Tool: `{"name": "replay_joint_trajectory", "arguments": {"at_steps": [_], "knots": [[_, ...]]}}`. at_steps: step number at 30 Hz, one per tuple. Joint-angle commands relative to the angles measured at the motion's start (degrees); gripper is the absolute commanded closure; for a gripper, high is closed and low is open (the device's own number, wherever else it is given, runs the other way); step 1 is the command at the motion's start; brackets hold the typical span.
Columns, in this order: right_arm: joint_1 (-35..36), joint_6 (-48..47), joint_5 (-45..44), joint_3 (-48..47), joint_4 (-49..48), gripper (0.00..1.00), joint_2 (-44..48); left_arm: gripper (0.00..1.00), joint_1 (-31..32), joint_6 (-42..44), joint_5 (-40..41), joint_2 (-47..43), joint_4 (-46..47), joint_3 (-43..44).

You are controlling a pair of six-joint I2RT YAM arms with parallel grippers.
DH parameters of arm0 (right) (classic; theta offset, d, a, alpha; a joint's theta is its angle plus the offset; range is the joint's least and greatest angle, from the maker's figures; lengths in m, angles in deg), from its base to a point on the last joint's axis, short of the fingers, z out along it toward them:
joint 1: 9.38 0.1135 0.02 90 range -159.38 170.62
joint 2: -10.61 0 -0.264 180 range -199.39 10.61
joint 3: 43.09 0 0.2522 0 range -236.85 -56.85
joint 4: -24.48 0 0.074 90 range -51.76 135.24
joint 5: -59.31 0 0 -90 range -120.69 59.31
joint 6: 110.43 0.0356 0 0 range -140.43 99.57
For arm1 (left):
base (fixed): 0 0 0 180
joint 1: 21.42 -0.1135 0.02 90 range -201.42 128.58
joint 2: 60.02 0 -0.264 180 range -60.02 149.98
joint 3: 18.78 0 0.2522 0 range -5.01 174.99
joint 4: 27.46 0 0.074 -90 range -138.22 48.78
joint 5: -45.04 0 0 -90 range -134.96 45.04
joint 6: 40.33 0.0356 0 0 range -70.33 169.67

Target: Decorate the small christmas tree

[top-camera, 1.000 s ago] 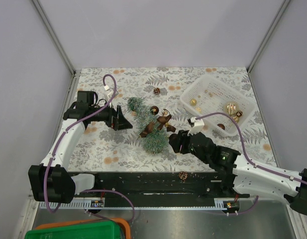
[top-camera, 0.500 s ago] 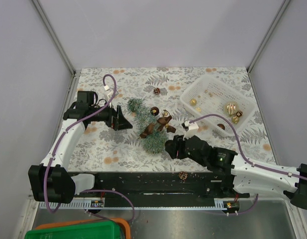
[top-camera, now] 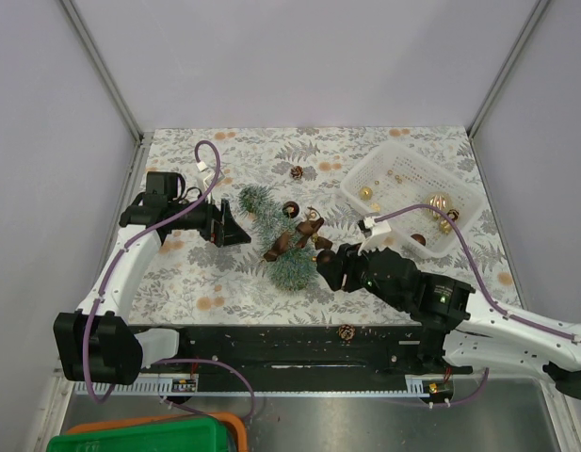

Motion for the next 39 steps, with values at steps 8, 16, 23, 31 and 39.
{"name": "replay_joint_trajectory", "arguments": {"at_steps": [8, 16, 23, 31, 39], "knots": [[0.63, -4.6, -8.25, 1.12, -0.72, 0.79, -0.15, 0.01, 0.18, -0.04, -0.61, -1.97, 1.38, 0.25], [0.36, -7.24, -11.69, 1.47, -2.73, 0.79, -2.34, 0.01, 0.18, -0.3, -0.62, -2.06, 1.38, 0.34], [-0.34, -9.18, -10.46, 1.21, -5.73, 0.79, -5.33, 0.01, 0.18, -0.3, -0.61, -2.5, 1.38, 0.34], [-0.43, -6.45, -9.84, 3.93, -5.29, 0.8, -6.47, 0.01, 0.18, -0.39, -1.05, -2.06, 1.38, 0.51], [-0.43, -4.7, -9.84, 5.16, -4.5, 0.78, -7.35, 0.01, 0.18, -0.21, -0.97, -2.24, 1.38, 0.25]]}}
